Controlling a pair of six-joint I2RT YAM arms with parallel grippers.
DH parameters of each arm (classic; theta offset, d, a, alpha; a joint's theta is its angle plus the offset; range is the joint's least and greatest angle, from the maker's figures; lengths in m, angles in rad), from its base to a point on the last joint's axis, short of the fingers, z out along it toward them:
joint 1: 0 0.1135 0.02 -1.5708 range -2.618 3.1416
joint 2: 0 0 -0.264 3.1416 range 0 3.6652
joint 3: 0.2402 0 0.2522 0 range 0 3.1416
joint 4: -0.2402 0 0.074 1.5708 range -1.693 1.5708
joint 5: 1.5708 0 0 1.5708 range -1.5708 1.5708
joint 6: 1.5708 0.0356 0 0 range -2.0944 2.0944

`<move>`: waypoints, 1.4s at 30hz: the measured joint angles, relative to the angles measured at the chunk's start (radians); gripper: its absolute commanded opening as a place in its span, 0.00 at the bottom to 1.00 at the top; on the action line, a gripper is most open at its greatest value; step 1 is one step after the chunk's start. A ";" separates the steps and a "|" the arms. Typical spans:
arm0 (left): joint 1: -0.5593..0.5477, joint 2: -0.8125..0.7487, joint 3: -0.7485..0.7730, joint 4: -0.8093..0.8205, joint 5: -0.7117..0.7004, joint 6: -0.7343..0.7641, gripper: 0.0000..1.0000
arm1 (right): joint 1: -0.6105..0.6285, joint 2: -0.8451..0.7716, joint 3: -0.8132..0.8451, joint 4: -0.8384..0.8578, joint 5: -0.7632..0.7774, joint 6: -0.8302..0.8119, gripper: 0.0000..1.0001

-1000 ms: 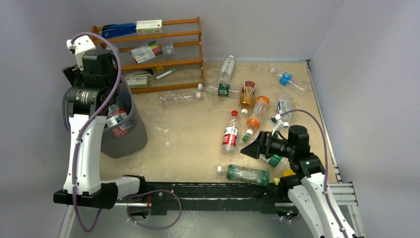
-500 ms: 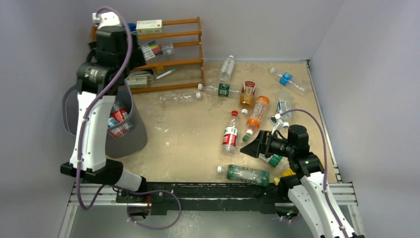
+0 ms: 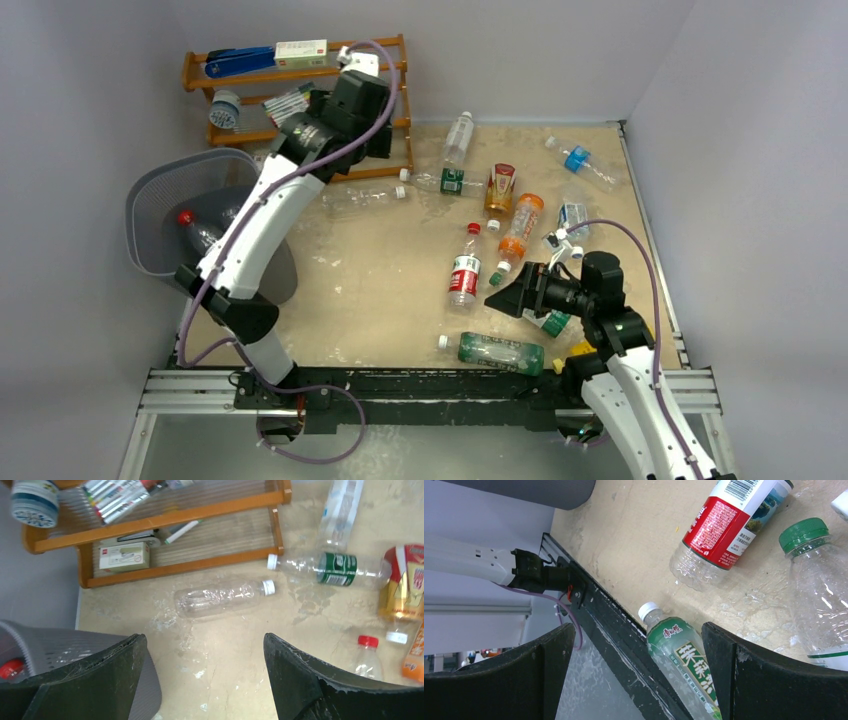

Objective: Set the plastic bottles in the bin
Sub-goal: Pick up the plastic bottle at the center of the board.

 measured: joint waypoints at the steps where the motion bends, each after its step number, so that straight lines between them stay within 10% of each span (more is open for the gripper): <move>1: -0.011 0.011 -0.013 0.008 0.003 0.006 0.87 | 0.000 0.000 0.000 0.000 0.000 0.001 1.00; 42: 0.154 0.432 -0.437 0.485 0.303 0.294 0.85 | 0.000 0.009 0.055 -0.129 0.010 -0.063 1.00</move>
